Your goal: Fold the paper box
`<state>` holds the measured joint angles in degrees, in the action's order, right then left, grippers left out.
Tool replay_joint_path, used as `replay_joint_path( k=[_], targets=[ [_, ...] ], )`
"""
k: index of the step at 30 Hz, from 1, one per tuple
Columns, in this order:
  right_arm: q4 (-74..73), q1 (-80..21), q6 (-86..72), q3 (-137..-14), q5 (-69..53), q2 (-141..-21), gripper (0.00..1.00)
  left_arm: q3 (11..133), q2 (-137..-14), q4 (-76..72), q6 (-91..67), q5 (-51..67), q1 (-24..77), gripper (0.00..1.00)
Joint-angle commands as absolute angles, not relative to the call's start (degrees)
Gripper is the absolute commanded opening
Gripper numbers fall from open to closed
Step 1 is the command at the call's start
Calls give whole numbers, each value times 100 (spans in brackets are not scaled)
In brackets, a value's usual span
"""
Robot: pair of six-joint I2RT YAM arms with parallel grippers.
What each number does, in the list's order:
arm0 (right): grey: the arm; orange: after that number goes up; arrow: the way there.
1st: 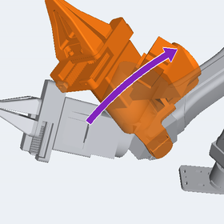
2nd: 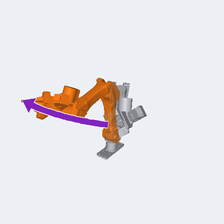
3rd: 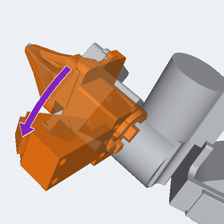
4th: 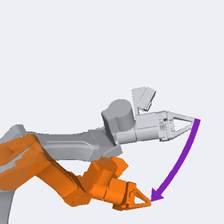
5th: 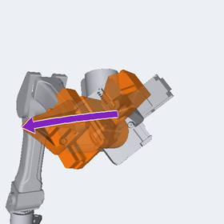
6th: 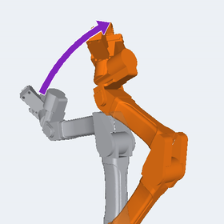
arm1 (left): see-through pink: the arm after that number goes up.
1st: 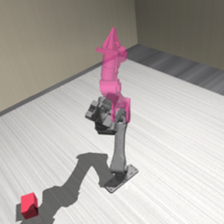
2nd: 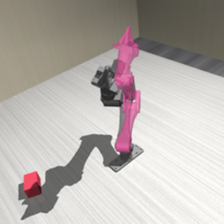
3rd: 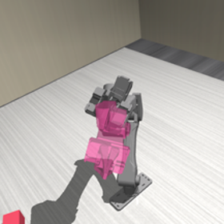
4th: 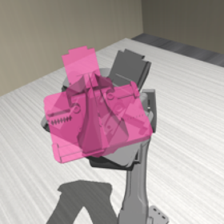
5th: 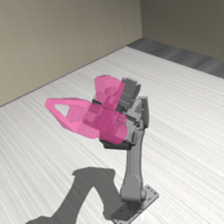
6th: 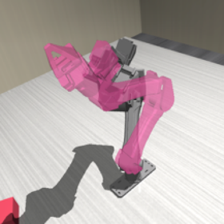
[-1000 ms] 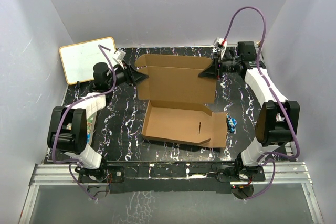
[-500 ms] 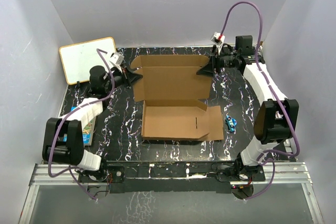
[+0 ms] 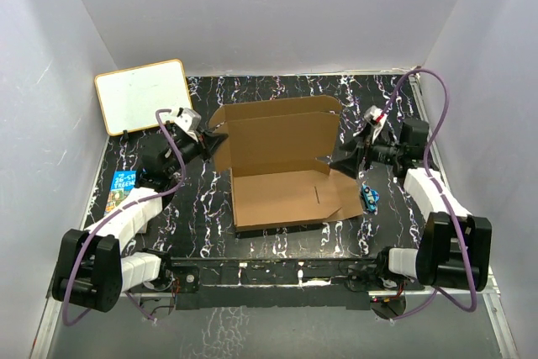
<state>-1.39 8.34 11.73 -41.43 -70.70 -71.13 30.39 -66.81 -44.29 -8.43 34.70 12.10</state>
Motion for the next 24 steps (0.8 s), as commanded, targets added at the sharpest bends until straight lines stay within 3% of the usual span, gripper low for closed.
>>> replay_joint_path(
  k=[1, 7, 9, 11, 14, 18, 24],
  targets=[
    [868, 921, 1612, -3924, -7037, -7229, 97, 3245, -6480, -4333, -406, 3303, 1275, 0],
    [404, 1113, 2321, -3911, -6690, -7497, 74, 3138, -6450, -4663, -710, 3257, 1280, 0],
    [402, 1116, 2410, -3880, -6476, -7533, 58, 3138, -6412, -4642, -765, 3212, 1279, 0],
    [597, 1116, 2270, -3836, -6255, -7615, 35, 3148, -6406, -4621, -796, 3208, 1283, 0],
    [787, 1096, 1967, -3853, -5828, -7810, 17, 3181, -6440, -4587, -863, 3206, 1285, 0],
    [877, 954, 1778, -3893, -5337, -8050, 12, 3212, -6503, -4588, -984, 3241, 1285, 0],
    [830, 752, 1780, -4036, -5339, -8488, 14, 3210, -6611, -4703, -1287, 3288, 1291, 0]
  ],
)
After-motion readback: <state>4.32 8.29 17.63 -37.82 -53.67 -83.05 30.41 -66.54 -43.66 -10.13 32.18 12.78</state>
